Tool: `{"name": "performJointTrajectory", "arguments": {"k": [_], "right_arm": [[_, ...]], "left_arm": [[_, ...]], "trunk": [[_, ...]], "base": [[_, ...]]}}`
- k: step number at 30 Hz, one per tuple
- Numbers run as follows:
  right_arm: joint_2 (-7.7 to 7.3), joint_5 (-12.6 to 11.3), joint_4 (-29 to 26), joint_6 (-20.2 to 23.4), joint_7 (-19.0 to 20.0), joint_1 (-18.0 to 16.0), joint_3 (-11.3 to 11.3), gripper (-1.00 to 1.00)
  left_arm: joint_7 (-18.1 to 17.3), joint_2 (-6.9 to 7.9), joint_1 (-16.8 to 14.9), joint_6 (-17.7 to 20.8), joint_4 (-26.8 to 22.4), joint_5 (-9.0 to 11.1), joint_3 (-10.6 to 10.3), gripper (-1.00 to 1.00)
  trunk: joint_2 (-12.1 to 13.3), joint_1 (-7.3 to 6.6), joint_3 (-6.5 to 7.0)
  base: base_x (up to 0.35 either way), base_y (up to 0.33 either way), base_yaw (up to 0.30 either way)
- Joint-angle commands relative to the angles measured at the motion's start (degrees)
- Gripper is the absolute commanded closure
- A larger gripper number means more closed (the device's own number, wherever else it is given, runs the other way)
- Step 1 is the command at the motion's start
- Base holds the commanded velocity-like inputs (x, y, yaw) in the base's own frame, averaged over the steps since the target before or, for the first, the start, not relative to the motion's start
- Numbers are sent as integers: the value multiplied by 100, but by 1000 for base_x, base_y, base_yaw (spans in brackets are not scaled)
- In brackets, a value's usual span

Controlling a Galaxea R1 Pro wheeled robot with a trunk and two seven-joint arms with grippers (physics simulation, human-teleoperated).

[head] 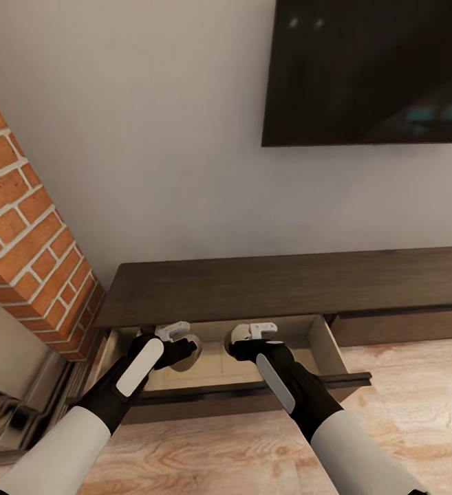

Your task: Place each of the two pumpkins and all three candles from the living room inside a cabinet in the living room (use any cabinet), then make sure every cabinet is closed, and position the cauldron so it is next to a table in the living room.

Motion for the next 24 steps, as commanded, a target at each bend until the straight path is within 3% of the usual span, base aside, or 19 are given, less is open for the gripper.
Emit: {"name": "performJointTrajectory", "arguments": {"k": [1,17,24], "right_arm": [[-2,-61,-7,11,-53,-5,14,100],[-2,-68,-7,11,-53,-5,22,100],[-2,-68,-7,11,-53,-5,31,100]], "left_arm": [[54,7,-5,-9,-9,59,-21,100],[54,7,-5,-30,-9,66,-84,100],[54,12,-5,-291,-9,68,-225,100]], "trunk": [[-2,0,-5],[-2,0,-5],[-2,0,-5]], "base": [[49,0,0],[120,0,0],[15,0,0]]}}
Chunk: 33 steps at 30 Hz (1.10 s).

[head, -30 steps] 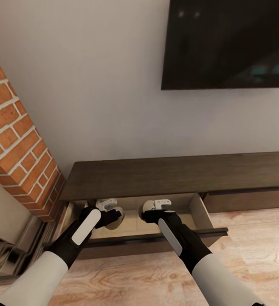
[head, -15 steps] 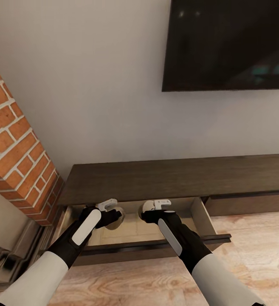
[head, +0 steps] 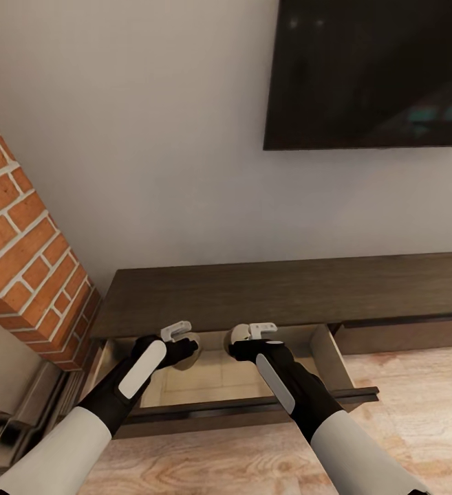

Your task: Place each of the two pumpkins and all three candles from the living room inside a cabinet in the living room (use any cabinet), then make sure every cabinet is closed, and position the cauldron so it is next to a table in the living room.

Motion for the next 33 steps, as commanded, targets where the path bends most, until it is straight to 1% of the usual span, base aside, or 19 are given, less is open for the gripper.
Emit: {"name": "performJointTrajectory", "arguments": {"k": [1,3,10,14,17,21,33], "right_arm": [[-2,-60,-7,11,-53,-5,18,100],[-2,-58,-7,11,-53,-5,21,100],[-2,-52,-7,11,-53,-5,27,100],[-2,-51,-7,11,-48,-5,31,100],[-2,-51,-7,11,-45,-5,32,100],[-2,-51,-1,11,-45,-5,32,100],[-2,-43,2,0,-44,-5,34,100]], "left_arm": [[53,5,-5,-21,-9,54,-34,100],[53,3,-5,-36,-9,54,-43,100],[53,4,-5,-47,22,57,-43,100],[53,2,-5,-62,272,53,-54,100],[53,1,-5,-157,349,49,-60,100],[53,1,-5,-221,374,45,-63,100],[45,-5,-5,-232,378,45,-66,100]], "trunk": [[-2,-1,-5],[-2,-1,-5],[-283,153,-130],[-444,241,-202],[-564,307,-256],[-724,395,-328],[-1206,658,-543]], "base": [[2,0,0],[1,0,0],[0,0,0],[0,0,0],[0,0,0],[0,0,0],[0,0,0]]}}
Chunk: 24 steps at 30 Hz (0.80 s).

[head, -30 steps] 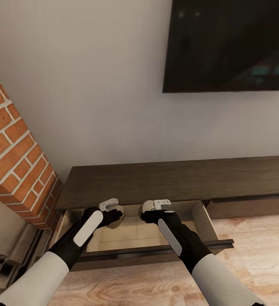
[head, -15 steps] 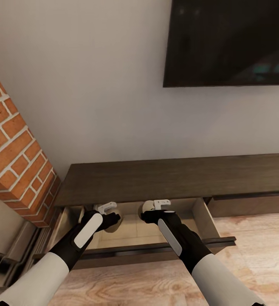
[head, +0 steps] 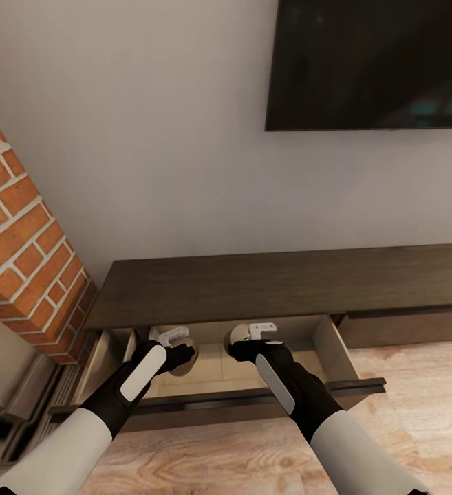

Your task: Place each of the two pumpkins and all three candles from the living room inside a cabinet in the living room (use any cabinet), then make sure every cabinet is closed, and position the cauldron so it is next to a table in the living room.

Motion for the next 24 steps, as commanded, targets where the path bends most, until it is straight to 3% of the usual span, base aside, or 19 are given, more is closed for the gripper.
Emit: {"name": "performJointTrajectory", "arguments": {"k": [1,4,5,8,24], "right_arm": [[-2,-59,-8,5,-53,-5,16,100],[-2,-62,-8,-22,-53,-5,99,100],[0,-72,-8,-65,-53,-5,282,100],[-1,-80,-5,-120,-53,-5,349,100],[7,-65,393,-202,-53,-5,382,100]], "left_arm": [[48,8,-6,-8,-10,52,-23,100],[47,9,-6,-8,-10,52,-23,100],[47,11,-6,-8,-10,52,-23,100],[47,12,-6,-8,-10,52,-23,100],[47,4,-6,-8,-10,60,-31,100]], "trunk": [[-44,22,-23],[-164,88,-77],[-204,110,-95],[-325,175,-149],[-966,527,-436]], "base": [[0,0,0],[0,0,0],[0,0,0],[0,0,0],[0,0,0]]}}
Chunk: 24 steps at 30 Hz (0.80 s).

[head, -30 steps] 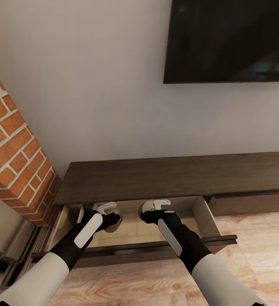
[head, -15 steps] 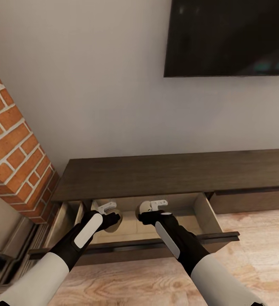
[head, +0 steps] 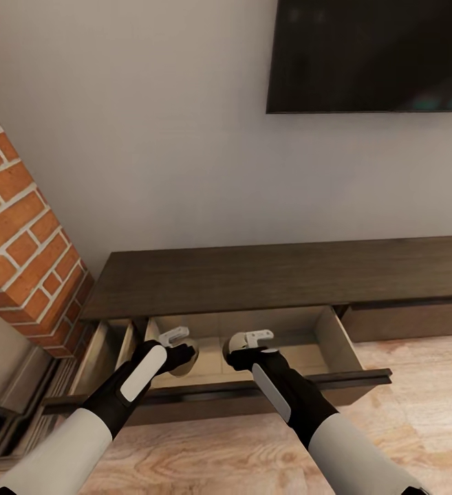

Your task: Place each of the two pumpkins and all three candles from the living room inside a cabinet in the living room (use any cabinet), then make sure every cabinet is closed, and position the cauldron so it is next to a table in the living room.

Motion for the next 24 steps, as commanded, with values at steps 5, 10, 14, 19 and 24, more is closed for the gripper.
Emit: {"name": "performJointTrajectory", "arguments": {"k": [5,10,14,19,24], "right_arm": [[-2,-67,-5,-170,-53,-5,18,100],[-2,-98,6,-405,-53,-5,18,100],[-2,-127,12,-539,-53,-5,18,100],[-2,-135,6,-565,-53,-5,18,100],[-2,-136,5,-568,-53,-5,18,100]], "left_arm": [[45,7,-5,-8,-10,53,-23,100],[40,-54,-5,-15,-10,48,-26,100],[39,-136,-6,-15,-14,-46,-30,100],[39,-234,-6,-17,-69,-350,-15,100],[39,-247,-8,-17,-66,-407,-6,100]], "trunk": [[-204,109,-95],[-405,219,-185],[-485,263,-220],[-485,263,-220],[-485,263,-220]], "base": [[0,0,0],[0,0,0],[0,0,0],[0,0,0],[0,0,0]]}}
